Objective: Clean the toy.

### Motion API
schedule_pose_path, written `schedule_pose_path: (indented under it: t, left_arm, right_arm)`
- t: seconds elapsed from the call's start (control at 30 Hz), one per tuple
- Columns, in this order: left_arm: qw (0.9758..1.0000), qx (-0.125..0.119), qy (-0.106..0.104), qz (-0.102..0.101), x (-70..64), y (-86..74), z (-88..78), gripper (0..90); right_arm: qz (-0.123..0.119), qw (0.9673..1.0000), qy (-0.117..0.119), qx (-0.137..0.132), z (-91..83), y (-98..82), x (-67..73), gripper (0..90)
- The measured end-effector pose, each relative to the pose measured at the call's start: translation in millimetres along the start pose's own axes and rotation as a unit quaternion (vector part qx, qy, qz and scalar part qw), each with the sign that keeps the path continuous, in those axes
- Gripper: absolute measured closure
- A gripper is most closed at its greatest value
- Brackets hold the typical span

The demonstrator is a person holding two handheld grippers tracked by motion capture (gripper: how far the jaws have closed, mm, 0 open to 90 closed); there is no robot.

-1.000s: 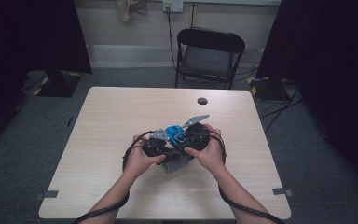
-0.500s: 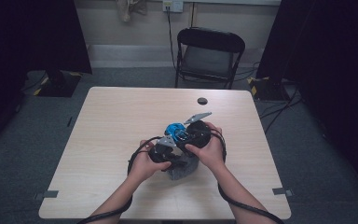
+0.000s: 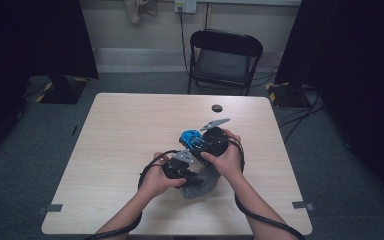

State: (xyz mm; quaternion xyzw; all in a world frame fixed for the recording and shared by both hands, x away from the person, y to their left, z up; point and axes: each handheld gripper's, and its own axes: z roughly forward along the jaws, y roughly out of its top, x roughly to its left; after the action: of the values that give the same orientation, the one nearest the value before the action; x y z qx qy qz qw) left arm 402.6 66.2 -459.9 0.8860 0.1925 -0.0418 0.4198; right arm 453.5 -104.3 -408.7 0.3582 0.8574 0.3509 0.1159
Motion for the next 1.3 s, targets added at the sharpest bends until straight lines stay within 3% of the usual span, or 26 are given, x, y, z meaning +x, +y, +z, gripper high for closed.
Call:
schedule_pose_path:
  t: [0.17,0.27,0.4,0.6,0.87,1.3]
  left_arm:
    - [0.9994,-0.011,0.025,-0.019,14.8,-1.5,-15.1,72.7]
    - [0.9979,-0.009,0.058,-0.029,27.2,-2.5,-28.1,72.7]
    - [0.9933,-0.012,0.102,-0.053,44.2,-7.5,-42.7,72.8]
    - [0.9878,-0.026,0.130,-0.081,62.0,-14.6,-57.7,72.7]
    - [0.9856,-0.039,0.141,-0.085,67.5,-14.7,-63.9,72.7]
    - [0.9899,-0.050,0.117,-0.063,57.6,-5.1,-54.4,72.8]
  right_arm:
    - [-0.005,1.0000,0.001,-0.005,-7.0,1.7,0.8,28.6]
    - [-0.009,0.9999,0.003,-0.008,-10.7,3.0,1.8,28.7]
    - [-0.017,0.9998,0.005,-0.007,-13.8,4.3,4.5,28.7]
    - [-0.021,0.9996,0.015,-0.009,-13.5,2.0,10.6,28.6]
    - [-0.030,0.9993,0.023,-0.004,-11.2,-3.0,15.7,28.7]
    - [-0.025,0.9995,0.017,0.001,-5.3,-6.3,15.2,28.7]
